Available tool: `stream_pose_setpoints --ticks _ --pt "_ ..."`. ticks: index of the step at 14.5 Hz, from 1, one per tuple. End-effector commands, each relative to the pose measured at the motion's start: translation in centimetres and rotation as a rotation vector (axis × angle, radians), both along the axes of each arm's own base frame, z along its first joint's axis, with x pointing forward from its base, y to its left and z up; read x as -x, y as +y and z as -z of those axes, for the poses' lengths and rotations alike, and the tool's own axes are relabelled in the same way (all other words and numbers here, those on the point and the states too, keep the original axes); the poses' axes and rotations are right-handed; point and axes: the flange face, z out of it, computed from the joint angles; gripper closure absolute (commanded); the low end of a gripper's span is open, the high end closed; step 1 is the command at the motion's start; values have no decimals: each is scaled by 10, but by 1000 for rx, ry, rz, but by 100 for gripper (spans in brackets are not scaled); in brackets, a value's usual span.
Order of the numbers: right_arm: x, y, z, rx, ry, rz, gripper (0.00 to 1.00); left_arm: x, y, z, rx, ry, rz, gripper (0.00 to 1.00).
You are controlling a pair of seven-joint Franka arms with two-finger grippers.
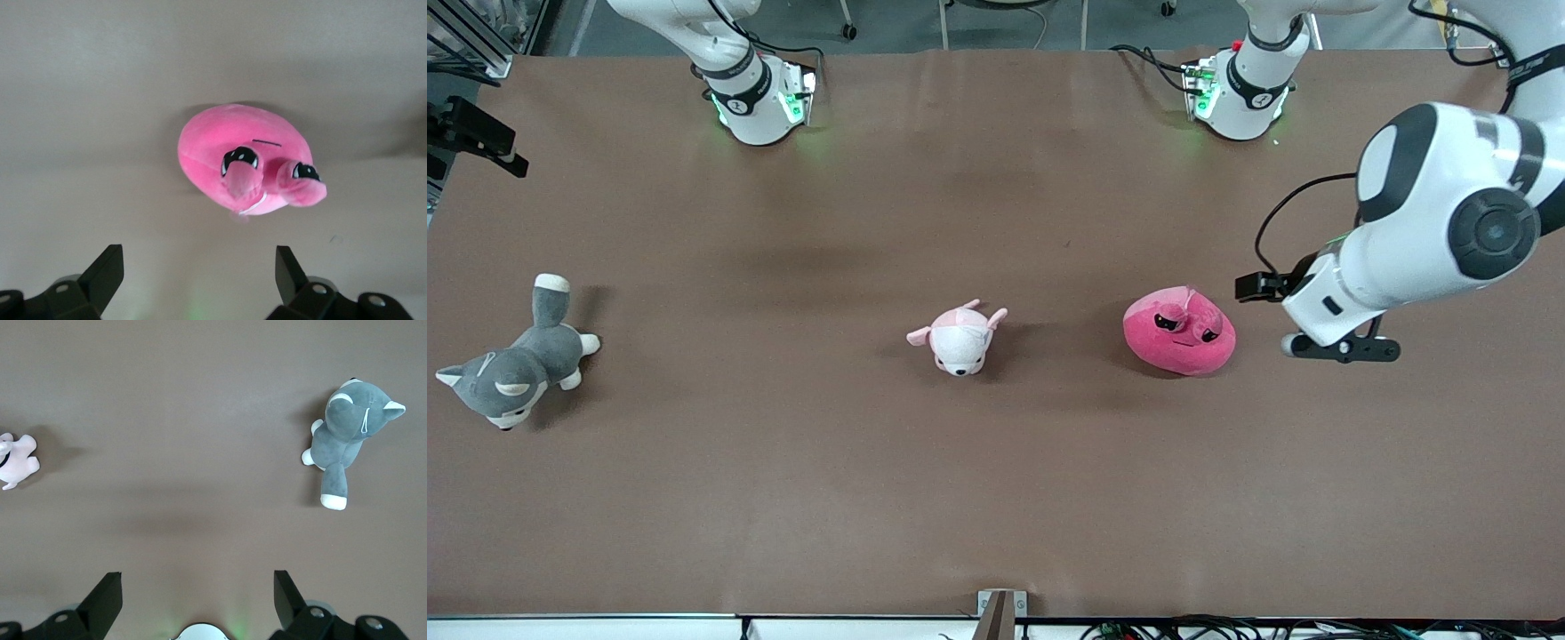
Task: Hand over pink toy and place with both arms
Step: 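Move the left gripper down onto the pink plush toy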
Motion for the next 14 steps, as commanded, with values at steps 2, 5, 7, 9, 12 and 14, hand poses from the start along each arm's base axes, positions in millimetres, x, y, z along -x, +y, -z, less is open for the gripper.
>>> stream_pose_setpoints --ticks 2,5,7,9,12,14 --pt "3 0 1 -3 10 11 0 7 -4 43 -3 -35 -22 0" --pt "3 1 1 -2 10 13 0 8 -4 64 1 -51 -27 1" --pt "2 1 0 18 6 8 0 9 -6 76 27 -44 -67 1" --pt "2 0 0 33 7 8 0 9 -10 82 41 -33 -83 1" --pt "2 0 0 34 7 8 0 9 -18 93 38 -26 -94 1" --pt "3 1 1 29 13 10 0 9 -18 100 37 -14 -95 3"
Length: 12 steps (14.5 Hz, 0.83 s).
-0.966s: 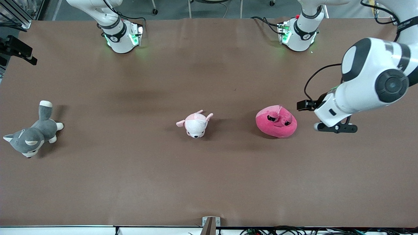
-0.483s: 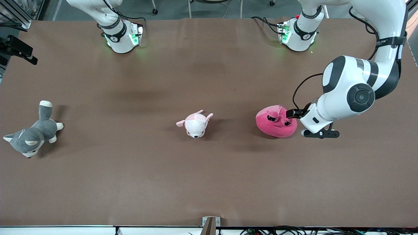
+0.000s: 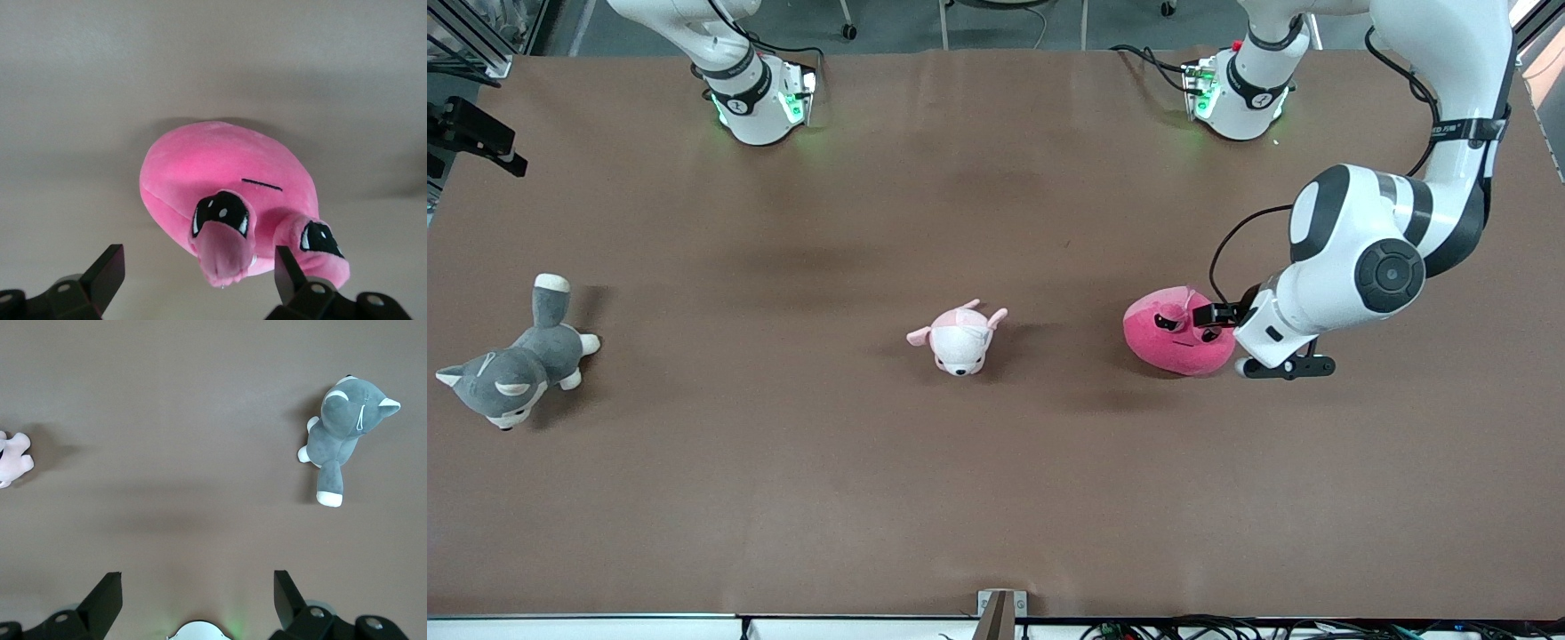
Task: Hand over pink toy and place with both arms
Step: 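Move the left gripper down onto the pink plush toy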
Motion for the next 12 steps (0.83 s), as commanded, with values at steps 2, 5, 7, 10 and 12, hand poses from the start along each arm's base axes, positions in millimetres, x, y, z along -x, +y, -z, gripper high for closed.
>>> stream_pose_setpoints --ticks 2,5,7,10,12 --pt "4 3 1 4 13 8 0 1 -6 14 5 14 -20 10" --pt "3 3 1 -3 11 8 0 1 -10 22 -2 27 -36 18" --pt "3 3 1 -12 11 10 0 1 -12 23 -1 27 -34 29" --pt "2 4 1 -21 7 9 0 -1 -12 21 1 21 -34 58" --pt "2 4 1 -21 7 8 0 -1 -14 16 3 12 -31 80"
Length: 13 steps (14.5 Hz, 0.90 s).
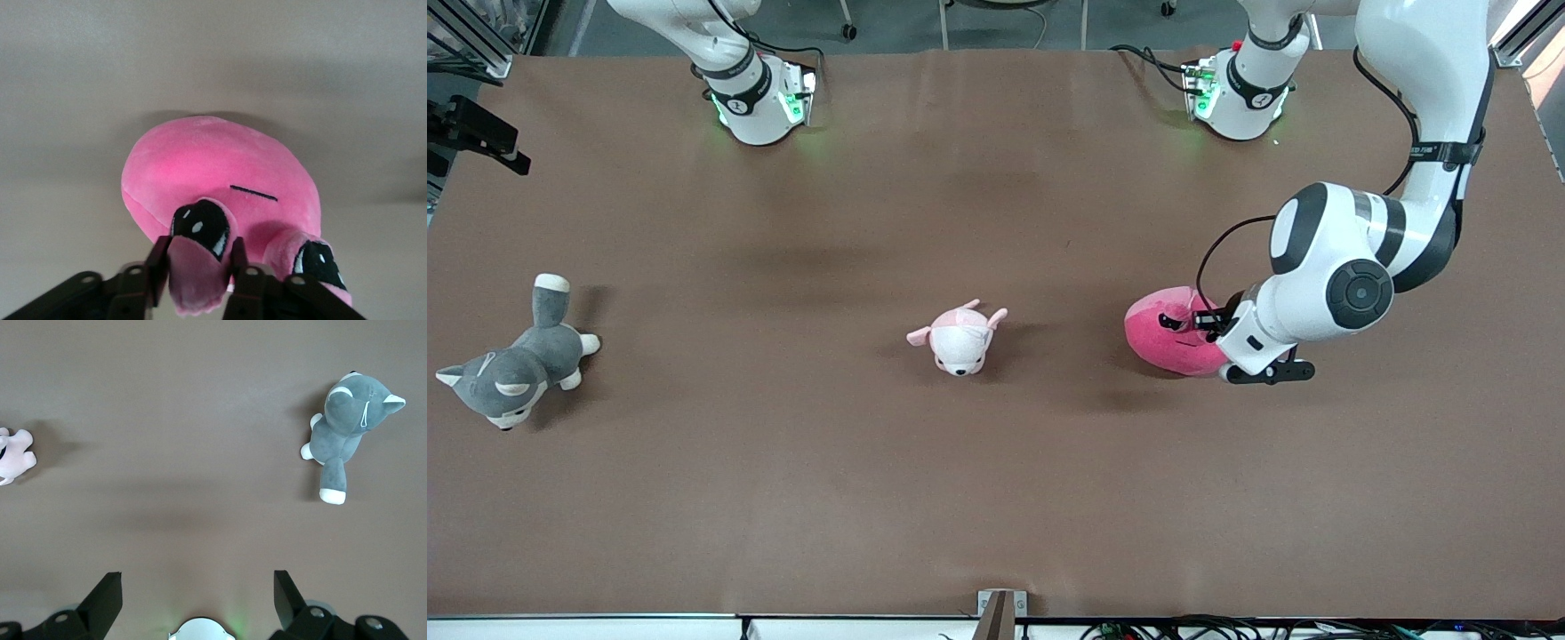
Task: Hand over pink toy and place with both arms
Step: 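Grasp the pink toy with the left gripper and lift it toward the middle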
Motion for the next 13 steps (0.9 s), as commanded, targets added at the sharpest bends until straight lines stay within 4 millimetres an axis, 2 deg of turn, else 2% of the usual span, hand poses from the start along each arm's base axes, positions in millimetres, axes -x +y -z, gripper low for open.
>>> stream_pose_setpoints --ticks 1,3,5,11,13 --pt "2 2 0 -14 -1 9 0 0 -7 -10 13 -19 -9 88" --pt "2 2 0 -14 0 11 0 -2 -8 -19 18 -29 -9 99" --pt "2 2 0 -14 0 11 0 -7 -15 -41 23 -43 -20 100" --pt "1 2 0 -14 -4 9 0 -9 -62 -145 87 -22 -137 100" --pt "0 0 -1 -12 -9 5 0 -3 -87 -177 124 -13 -214 100"
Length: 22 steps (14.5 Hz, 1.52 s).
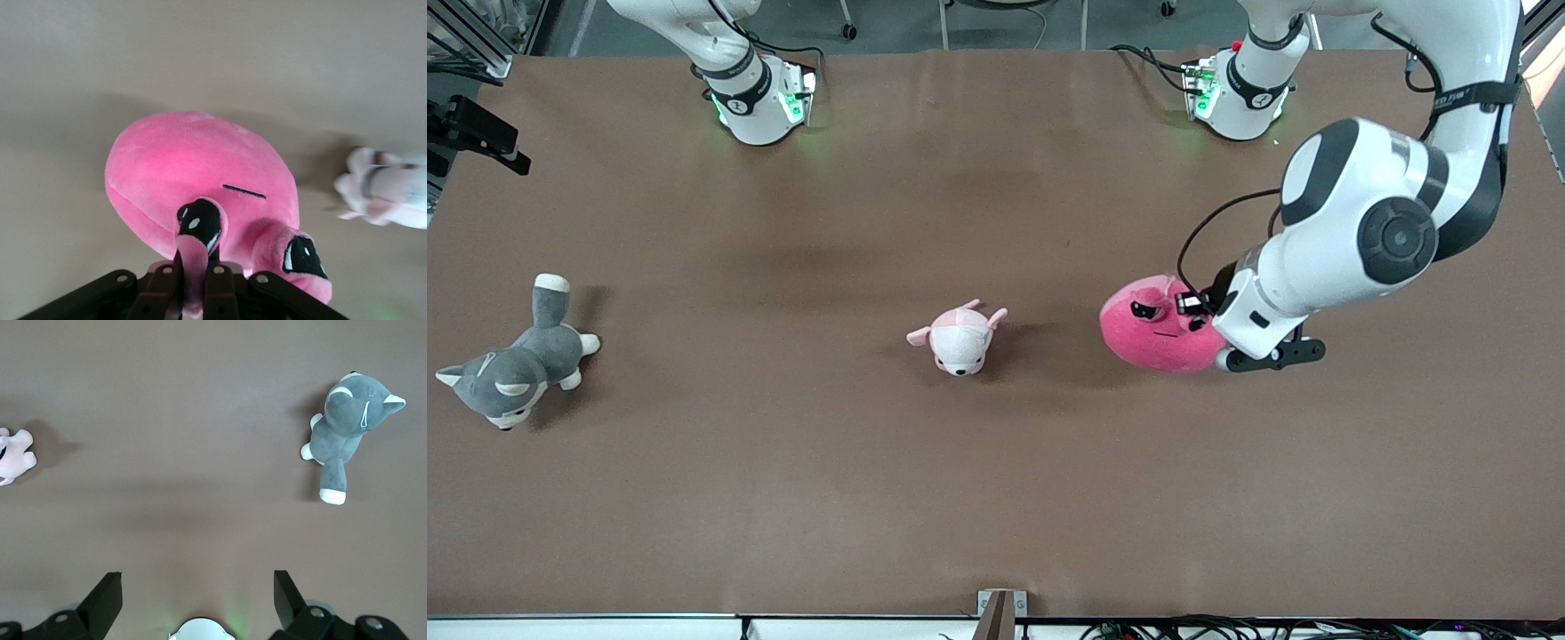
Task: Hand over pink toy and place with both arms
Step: 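Grasp the pink toy with the left gripper and lift it toward the middle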
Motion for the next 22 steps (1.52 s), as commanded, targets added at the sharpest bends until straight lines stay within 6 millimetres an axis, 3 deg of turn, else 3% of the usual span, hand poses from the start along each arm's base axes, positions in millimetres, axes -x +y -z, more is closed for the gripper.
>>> stream_pose_setpoints --ticks 1,4,6,8,10,13,15,18,22 --pt "-4 -4 3 -10 -5 11 0 13 -39 -45 42 24 -95 100" --pt "-22 -10 22 6 24 21 0 39 -93 -86 80 28 -171 100" --pt "-50 -23 62 -2 66 48 0 66 -139 -102 93 28 -172 100" --pt "-71 -38 101 -6 124 73 0 89 -186 -106 103 31 -178 100" --pt "-77 -39 113 12 140 68 0 105 -227 -102 116 21 -222 100" --pt "-76 -32 115 5 152 162 0 136 -269 -93 84 -20 -210 100" --pt "-75 -12 119 -6 184 352 0 153 -292 -84 75 -33 -194 100" --pt "-75 38 118 -25 227 654 0 167 -318 -78 108 -40 -239 100" --pt "-65 125 116 -26 281 857 0 170 -322 -76 110 -41 -247 100"
